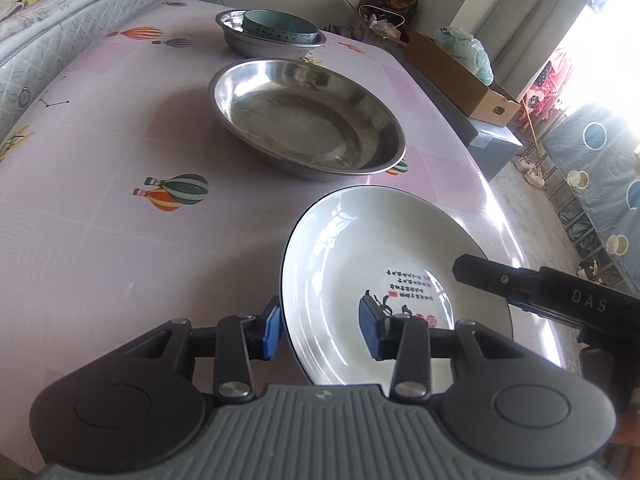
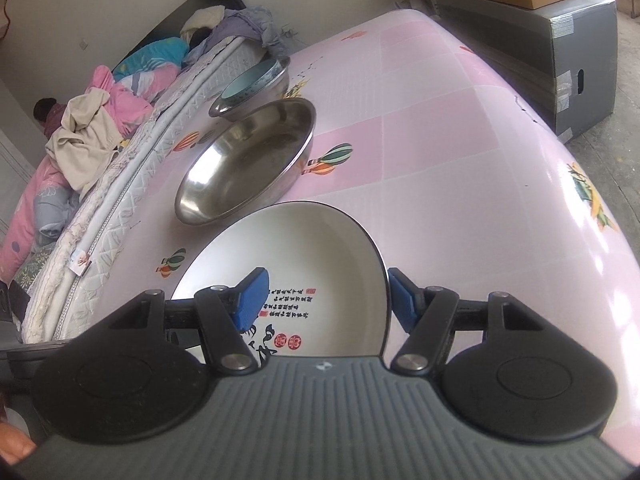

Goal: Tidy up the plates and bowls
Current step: 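Hold the white plate rim firmly with both grippers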

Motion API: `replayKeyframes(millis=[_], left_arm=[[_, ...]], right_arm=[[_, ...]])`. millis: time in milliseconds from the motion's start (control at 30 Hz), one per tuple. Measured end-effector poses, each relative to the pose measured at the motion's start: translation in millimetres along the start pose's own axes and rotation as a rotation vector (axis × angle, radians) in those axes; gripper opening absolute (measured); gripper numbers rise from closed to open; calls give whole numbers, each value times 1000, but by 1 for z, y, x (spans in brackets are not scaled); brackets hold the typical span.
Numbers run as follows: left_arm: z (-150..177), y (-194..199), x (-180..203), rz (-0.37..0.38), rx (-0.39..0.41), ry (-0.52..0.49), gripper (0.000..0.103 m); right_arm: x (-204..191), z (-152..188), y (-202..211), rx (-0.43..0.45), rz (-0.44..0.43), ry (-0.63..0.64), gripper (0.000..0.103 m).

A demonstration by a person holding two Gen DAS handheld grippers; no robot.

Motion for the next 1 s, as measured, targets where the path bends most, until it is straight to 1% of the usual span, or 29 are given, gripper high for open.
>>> replayKeyframes(millis=[167, 333, 667, 1000], left_arm=[[-2, 8, -27, -28, 12, 44, 42], [-3, 11, -38, -37, 22, 61, 44], [0, 9, -37, -24, 20, 58, 48], [1, 5, -35, -31, 17, 54, 51]], right_arm=[[-28, 6, -16, -34, -27, 44, 65], [-45, 11, -24, -52, -39, 64, 65], [-45, 10, -27, -47, -42, 44, 66], [-40, 14, -34, -67, -71, 3, 66]])
Point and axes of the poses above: each gripper's, at about its wrist camera, not at the fingertips, and y roughly against the way its jaws point, x to its right, z to its underside, the point moved 10 cm from there along -y, roughly the way its jaws point, and after that the axes turned 6 degrees about -z, right-handed, at the moved point
